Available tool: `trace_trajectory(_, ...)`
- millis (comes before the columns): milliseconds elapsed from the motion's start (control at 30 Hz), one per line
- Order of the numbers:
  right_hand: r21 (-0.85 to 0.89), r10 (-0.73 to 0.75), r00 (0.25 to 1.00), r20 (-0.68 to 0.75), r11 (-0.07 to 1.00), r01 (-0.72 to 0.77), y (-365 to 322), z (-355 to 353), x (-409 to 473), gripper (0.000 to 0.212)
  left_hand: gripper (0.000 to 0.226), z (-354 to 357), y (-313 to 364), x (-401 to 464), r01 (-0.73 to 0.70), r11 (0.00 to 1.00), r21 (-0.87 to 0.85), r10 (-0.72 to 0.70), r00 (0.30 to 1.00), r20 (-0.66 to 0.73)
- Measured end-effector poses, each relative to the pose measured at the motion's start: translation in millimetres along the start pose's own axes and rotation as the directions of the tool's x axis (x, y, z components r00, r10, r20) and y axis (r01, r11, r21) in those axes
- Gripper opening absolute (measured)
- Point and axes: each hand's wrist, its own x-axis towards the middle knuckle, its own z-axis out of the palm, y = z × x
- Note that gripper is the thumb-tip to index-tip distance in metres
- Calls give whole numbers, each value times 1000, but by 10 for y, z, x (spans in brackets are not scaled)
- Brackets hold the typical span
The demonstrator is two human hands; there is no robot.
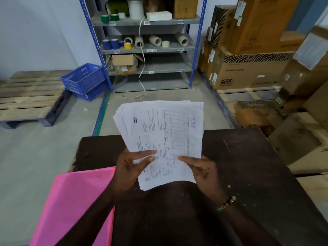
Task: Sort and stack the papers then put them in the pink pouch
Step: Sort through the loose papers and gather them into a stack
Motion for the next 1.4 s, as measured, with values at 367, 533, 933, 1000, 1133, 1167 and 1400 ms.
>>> trace_trajectory(367, -121, -235, 972, 8, 965, 234, 171, 135, -152, 33, 27, 191, 6, -362, 5, 1000, 22, -3, 996, -84)
trace_trajectory(533, -191, -229, 973, 11, 955, 226, 209, 144, -169, 48, 16, 299, 127, -407, 31, 999, 15, -30, 996, -90)
trace_trajectory(933, -102, -260, 965, -19, 961, 257, 64, 138, -105, 30, 24, 149, -26, -394, -20, 994, 106, 29, 996, -83)
trace_trajectory(1000, -100, -271, 963, -3, 958, 269, 79, 128, -46, 28, 22, 142, -35, -351, 6, 996, 89, 1, 997, -80)
trace_trajectory(1133, -106, -203, 978, 48, 972, 208, 193, 140, -73, 31, 17, 171, 24, -378, 159, 982, 100, -150, 985, -84)
trace_trajectory(1167, -124, -199, 979, 33, 972, 202, 183, 123, -81, 35, 17, 169, 26, -378, 125, 986, 111, -115, 989, -90)
trace_trajectory(1400, -194, -198, 980, 1, 962, 194, 165, 122, -72, 41, 34, 125, -84, -321, -22, 973, 229, 43, 995, -87)
